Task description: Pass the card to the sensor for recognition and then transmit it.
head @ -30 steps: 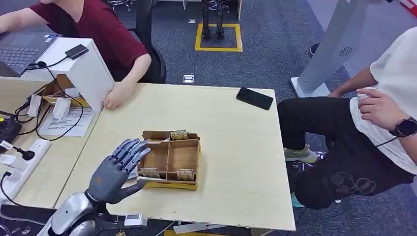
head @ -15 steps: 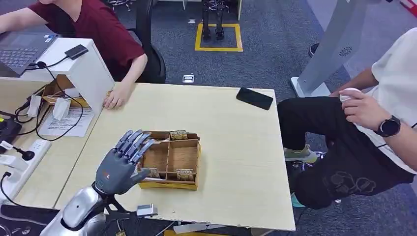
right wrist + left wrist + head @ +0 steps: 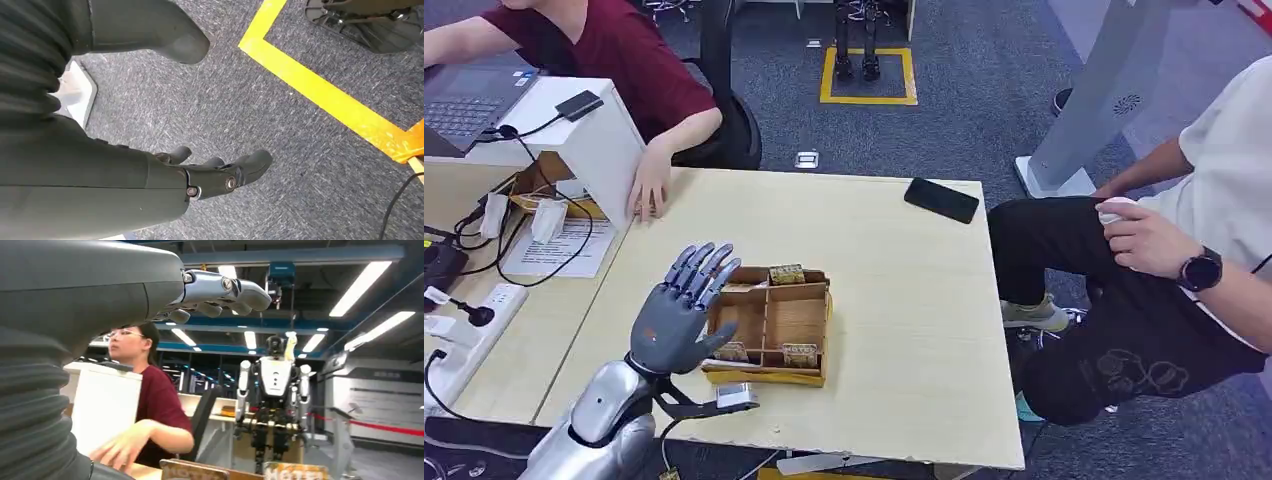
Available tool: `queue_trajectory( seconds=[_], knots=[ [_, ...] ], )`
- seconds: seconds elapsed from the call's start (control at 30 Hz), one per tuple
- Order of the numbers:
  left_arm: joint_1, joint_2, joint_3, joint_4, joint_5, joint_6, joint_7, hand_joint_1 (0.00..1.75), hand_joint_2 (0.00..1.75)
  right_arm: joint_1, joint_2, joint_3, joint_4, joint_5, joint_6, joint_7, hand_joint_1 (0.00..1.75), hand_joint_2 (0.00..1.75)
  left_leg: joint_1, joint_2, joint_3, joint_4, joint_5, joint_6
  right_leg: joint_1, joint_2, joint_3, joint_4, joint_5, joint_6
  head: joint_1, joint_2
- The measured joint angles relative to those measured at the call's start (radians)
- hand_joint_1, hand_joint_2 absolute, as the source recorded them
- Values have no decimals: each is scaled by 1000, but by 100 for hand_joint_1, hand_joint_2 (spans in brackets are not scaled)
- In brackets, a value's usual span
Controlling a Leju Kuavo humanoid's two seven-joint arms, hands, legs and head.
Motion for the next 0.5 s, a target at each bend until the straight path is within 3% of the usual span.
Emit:
queue_trajectory(
  seconds=[0.5],
  knots=[
    [-15, -16, 14, 138, -15, 15, 21, 0, 175, -2, 0, 0, 0, 10, 0, -6, 0, 175, 0, 0, 0, 0, 0, 0, 0, 0, 0, 0, 0, 0, 0, 0]
  ],
)
